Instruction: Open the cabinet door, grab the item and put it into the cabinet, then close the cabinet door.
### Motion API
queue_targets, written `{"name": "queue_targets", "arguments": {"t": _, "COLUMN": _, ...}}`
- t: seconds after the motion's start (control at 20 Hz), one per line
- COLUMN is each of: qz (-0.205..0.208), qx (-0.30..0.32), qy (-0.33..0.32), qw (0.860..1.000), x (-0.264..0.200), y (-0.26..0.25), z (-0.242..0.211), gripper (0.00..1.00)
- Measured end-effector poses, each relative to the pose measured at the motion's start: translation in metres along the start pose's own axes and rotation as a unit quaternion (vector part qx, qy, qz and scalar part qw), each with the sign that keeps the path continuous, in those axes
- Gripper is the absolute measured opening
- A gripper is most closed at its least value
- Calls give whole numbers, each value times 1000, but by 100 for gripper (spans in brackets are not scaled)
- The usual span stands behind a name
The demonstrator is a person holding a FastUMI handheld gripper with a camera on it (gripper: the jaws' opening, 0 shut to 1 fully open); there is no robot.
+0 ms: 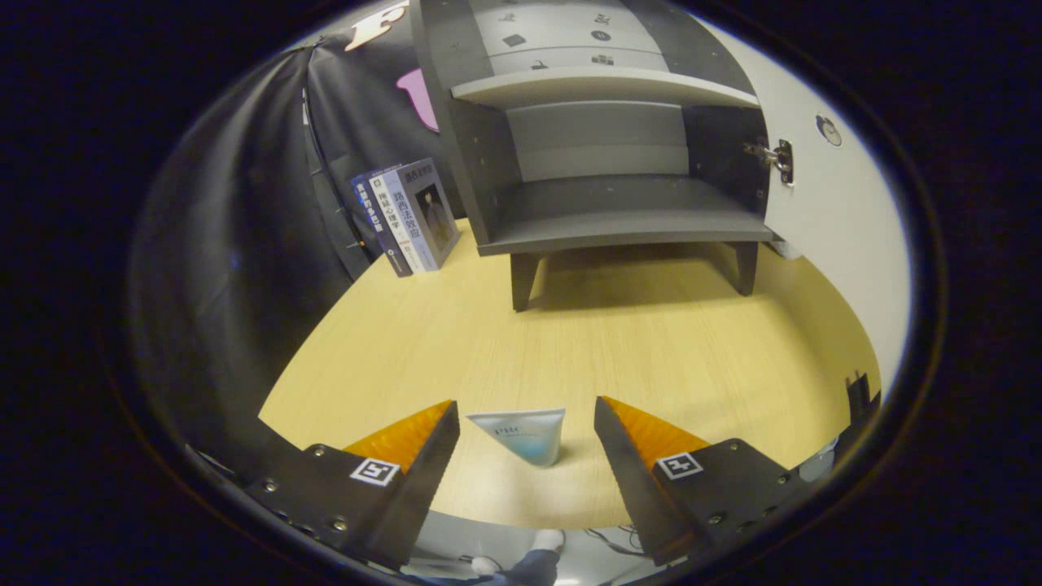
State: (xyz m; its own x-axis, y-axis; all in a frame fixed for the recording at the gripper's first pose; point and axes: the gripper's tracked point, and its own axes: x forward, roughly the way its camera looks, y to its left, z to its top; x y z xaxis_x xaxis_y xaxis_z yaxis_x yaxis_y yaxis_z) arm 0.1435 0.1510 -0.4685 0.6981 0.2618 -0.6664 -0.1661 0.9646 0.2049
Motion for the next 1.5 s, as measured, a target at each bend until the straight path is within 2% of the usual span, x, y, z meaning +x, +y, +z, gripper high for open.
{"name": "queue_targets", "arguments": {"t": 0.1, "qz": -3, "qx": -7, "qy": 0, "qw": 1000, "x": 6, "y": -2, "z": -5, "gripper": 95}}
{"name": "queue_targets", "arguments": {"t": 0.2, "qz": -7, "qx": -13, "qy": -6, "qw": 1000, "x": 7, "y": -2, "z": -5, "gripper": 72}}
{"name": "queue_targets", "arguments": {"t": 0.25, "qz": -6, "qx": -17, "qy": -1, "qw": 1000, "x": 9, "y": -2, "z": -5, "gripper": 54}}
{"name": "queue_targets", "arguments": {"t": 0.4, "qz": -4, "qx": -15, "qy": -7, "qw": 1000, "x": 1, "y": 1, "z": 4, "gripper": 55}}
{"name": "queue_targets", "arguments": {"t": 0.6, "qz": -5, "qx": -24, "qy": -46, "qw": 999, "x": -28, "y": -1, "z": 58, "gripper": 54}}
{"name": "queue_targets", "arguments": {"t": 0.85, "qz": -9, "qx": -33, "qy": -130, "qw": 991, "x": -85, "y": -9, "z": 173, "gripper": 54}}
{"name": "queue_targets", "arguments": {"t": 1.1, "qz": -12, "qx": -51, "qy": -225, "qw": 973, "x": -126, "y": -12, "z": 296, "gripper": 54}}
{"name": "queue_targets", "arguments": {"t": 1.3, "qz": -20, "qx": -58, "qy": -271, "qw": 961, "x": -123, "y": -21, "z": 373, "gripper": 54}}
{"name": "queue_targets", "arguments": {"t": 1.5, "qz": -23, "qx": -44, "qy": -287, "qw": 957, "x": -96, "y": -33, "z": 420, "gripper": 54}}
